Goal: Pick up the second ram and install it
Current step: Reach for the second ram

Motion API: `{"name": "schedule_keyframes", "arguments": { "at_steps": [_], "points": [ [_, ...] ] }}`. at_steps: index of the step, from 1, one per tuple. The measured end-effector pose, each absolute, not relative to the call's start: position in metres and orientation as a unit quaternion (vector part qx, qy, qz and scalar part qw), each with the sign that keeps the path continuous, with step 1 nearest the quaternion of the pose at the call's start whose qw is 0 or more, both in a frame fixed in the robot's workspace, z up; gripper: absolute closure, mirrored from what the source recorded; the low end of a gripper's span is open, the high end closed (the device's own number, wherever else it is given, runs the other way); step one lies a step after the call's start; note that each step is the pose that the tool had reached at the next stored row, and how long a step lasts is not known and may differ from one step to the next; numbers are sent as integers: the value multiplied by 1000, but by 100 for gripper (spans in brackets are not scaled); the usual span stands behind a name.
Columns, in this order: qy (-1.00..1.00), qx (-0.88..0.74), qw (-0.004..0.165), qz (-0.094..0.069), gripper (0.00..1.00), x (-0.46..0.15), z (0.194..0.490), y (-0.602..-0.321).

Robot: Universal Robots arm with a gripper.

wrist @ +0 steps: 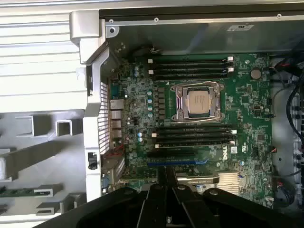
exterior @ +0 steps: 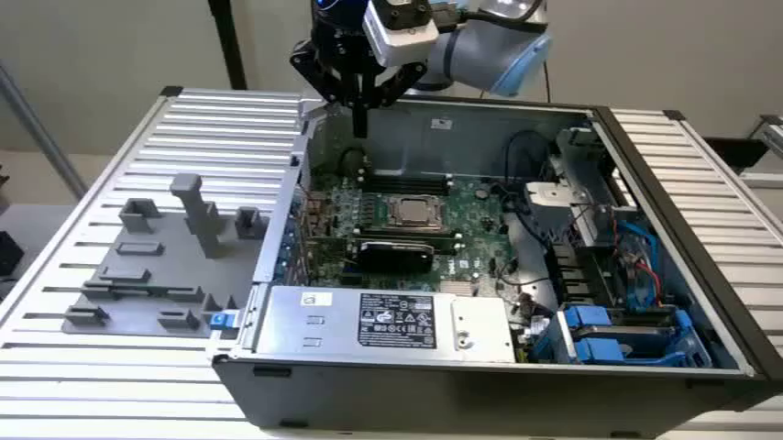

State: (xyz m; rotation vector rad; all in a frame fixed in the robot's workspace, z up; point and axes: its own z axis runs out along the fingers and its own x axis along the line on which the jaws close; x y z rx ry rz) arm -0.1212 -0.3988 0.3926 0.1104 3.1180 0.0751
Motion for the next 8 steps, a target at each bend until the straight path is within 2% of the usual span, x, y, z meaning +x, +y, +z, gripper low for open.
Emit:
{"name": "schedule_keyframes", "arguments": {
  "at_steps": [8],
  "points": [
    [999,35,10,24,100,-121,393,-399]
  ]
}}
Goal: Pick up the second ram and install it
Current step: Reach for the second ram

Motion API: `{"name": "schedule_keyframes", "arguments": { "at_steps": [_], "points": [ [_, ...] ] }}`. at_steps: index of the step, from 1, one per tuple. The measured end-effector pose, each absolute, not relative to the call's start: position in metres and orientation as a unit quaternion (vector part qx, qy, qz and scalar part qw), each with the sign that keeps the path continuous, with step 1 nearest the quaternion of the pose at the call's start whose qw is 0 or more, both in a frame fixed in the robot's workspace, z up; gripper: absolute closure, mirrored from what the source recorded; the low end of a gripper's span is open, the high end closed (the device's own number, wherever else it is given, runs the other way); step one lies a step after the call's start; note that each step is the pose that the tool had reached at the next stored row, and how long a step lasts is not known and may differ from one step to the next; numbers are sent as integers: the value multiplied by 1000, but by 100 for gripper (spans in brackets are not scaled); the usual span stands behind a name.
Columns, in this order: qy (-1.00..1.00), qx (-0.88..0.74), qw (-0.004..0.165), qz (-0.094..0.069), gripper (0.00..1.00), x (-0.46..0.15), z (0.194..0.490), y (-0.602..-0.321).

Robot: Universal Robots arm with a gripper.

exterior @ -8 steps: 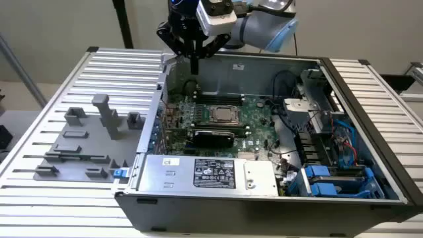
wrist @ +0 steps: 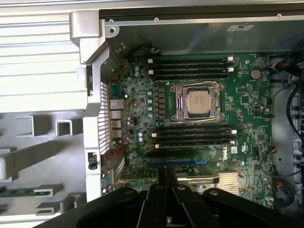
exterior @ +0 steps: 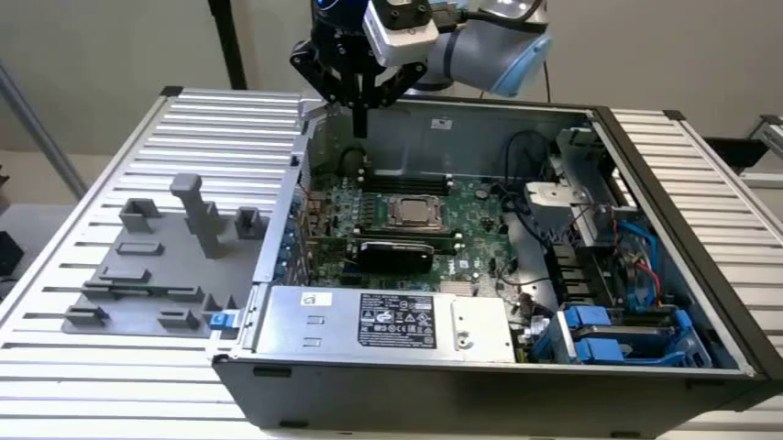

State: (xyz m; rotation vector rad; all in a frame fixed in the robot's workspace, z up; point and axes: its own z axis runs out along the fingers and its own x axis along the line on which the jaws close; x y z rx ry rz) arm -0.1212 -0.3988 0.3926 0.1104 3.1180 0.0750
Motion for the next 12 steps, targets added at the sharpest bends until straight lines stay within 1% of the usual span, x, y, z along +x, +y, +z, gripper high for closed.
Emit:
{"name": "schedule_keyframes", "arguments": {
  "at_steps": [7,12],
  "points": [
    [999,35,10,24,100,-124,393,-399],
    [999,35,11,24,100,-145,393,-403]
  ]
}}
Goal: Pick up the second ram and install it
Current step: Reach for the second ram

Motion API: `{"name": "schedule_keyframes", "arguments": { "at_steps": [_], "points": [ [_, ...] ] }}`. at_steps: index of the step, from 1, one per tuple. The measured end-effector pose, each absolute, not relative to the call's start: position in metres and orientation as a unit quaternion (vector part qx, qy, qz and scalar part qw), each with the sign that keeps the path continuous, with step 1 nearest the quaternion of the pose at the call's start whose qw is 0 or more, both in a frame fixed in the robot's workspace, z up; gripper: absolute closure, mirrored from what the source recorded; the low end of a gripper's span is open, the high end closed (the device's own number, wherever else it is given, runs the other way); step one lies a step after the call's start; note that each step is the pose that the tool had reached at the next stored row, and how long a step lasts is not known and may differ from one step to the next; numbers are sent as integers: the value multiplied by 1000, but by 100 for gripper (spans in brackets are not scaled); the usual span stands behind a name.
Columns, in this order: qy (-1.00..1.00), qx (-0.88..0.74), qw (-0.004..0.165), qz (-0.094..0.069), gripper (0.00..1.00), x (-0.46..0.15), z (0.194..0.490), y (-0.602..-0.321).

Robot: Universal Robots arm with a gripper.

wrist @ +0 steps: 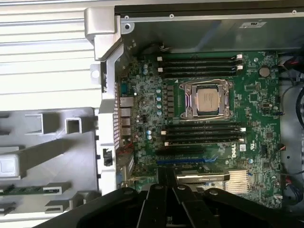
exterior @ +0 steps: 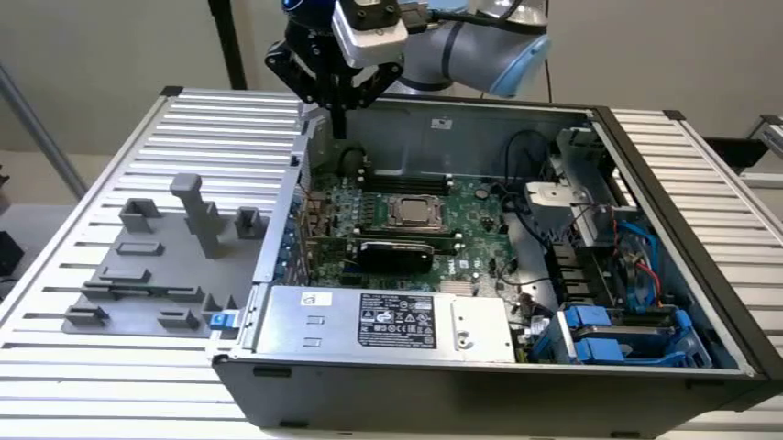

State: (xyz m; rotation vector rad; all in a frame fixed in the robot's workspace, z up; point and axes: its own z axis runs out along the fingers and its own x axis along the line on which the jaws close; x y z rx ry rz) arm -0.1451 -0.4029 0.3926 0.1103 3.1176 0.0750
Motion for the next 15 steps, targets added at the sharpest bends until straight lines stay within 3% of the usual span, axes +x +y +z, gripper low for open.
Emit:
{"name": "schedule_keyframes", "arguments": {
  "at_steps": [15],
  "points": [
    [999,35,12,24,100,-213,393,-414]
  ]
}}
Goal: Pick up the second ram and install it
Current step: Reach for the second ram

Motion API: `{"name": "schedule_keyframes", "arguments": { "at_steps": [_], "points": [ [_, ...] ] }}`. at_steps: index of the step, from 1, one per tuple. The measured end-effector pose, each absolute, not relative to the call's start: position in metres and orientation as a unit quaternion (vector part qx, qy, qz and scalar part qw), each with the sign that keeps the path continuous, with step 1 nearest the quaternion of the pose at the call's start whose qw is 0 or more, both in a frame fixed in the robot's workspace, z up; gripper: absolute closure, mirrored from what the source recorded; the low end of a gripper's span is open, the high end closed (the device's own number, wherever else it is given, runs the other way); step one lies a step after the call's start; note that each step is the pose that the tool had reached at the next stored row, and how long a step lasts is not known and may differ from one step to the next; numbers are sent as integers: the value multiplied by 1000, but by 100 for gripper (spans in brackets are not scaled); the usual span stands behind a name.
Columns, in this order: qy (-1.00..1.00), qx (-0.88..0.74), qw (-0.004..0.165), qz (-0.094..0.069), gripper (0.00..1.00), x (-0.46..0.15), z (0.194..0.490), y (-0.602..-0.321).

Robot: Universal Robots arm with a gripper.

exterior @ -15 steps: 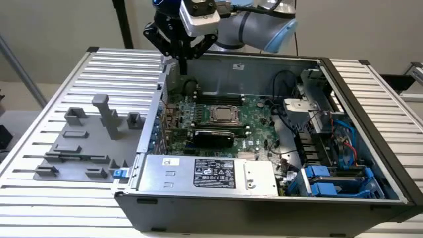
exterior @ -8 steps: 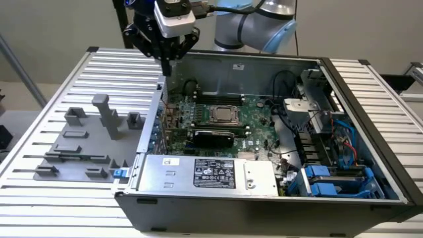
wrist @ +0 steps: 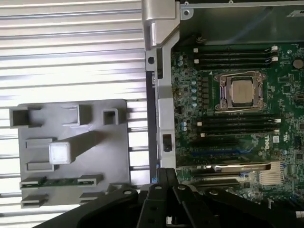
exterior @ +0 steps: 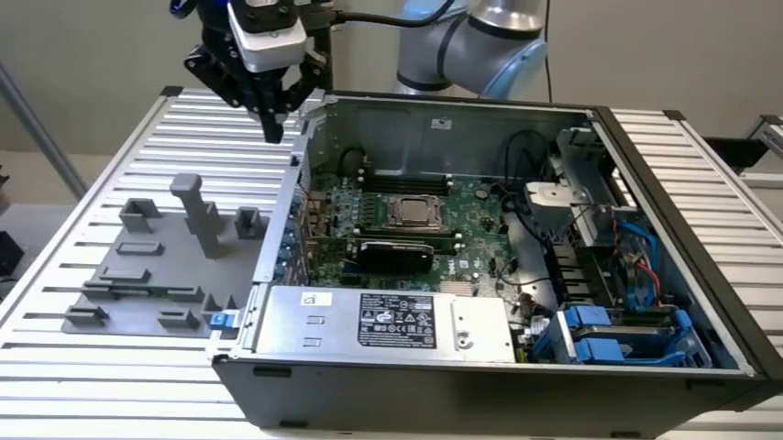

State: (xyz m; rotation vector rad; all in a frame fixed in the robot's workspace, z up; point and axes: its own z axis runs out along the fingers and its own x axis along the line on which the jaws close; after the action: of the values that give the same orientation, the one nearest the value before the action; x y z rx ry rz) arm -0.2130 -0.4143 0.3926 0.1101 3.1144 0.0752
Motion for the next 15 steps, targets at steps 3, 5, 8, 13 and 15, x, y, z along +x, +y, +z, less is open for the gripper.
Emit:
{"name": "schedule_keyframes", "arguments": {
  "at_steps": [3,5,8,13,15],
  "points": [
    [999,35,13,24,100,-227,393,-417],
    [999,35,13,24,100,-236,393,-418],
    [999,35,13,24,100,-250,393,-420],
    [999,35,14,24,100,-272,392,-424],
    [999,35,14,24,100,-282,392,-426]
  ]
}}
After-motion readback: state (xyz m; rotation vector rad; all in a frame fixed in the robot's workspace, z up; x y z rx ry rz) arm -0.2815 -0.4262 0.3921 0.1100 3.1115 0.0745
